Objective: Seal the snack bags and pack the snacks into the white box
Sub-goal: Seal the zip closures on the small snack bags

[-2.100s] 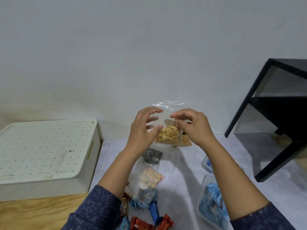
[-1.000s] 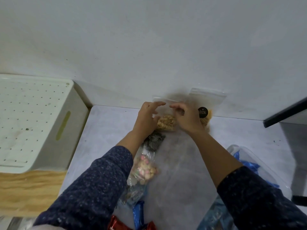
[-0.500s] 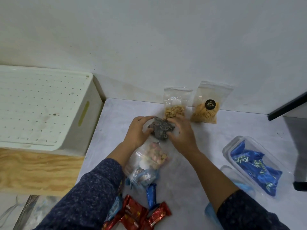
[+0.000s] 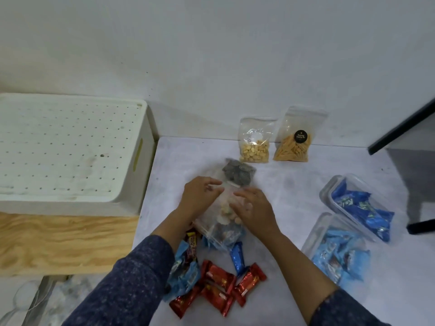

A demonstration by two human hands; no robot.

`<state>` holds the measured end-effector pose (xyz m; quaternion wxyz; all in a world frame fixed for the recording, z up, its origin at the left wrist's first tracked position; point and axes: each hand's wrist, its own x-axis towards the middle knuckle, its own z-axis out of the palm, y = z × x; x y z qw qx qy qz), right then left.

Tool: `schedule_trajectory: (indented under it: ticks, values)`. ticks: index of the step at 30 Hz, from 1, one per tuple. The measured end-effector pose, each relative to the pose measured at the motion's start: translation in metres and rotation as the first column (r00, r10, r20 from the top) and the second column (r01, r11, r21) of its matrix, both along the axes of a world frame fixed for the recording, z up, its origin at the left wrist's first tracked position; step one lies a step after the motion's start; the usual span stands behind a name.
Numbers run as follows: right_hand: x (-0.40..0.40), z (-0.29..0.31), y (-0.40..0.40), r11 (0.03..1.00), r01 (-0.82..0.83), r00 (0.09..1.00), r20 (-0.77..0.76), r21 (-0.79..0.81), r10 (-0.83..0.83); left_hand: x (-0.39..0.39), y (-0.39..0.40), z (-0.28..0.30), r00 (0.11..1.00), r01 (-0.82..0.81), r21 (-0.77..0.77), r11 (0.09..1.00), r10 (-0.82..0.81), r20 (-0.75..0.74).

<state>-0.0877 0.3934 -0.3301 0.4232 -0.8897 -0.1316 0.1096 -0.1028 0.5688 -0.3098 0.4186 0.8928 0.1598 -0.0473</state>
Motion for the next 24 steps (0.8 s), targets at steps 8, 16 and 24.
schedule_trajectory:
  ticks: [8,16,24]
  values:
    - [-0.013,0.063,0.002,0.962,0.181,0.979,0.059,0.203,-0.197,-0.003,-0.005,0.067,0.986,0.074,-0.257,0.963,-0.032,0.166]
    - [-0.023,0.157,0.002,0.884,0.194,0.938,0.184,0.425,-0.295,-0.020,-0.009,0.142,0.900,0.128,-0.236,0.963,-0.012,0.436]
    - [-0.033,0.227,-0.017,0.846,0.030,0.943,0.266,0.533,-0.201,-0.036,-0.027,0.201,0.753,-0.013,-0.230,0.973,0.161,0.638]
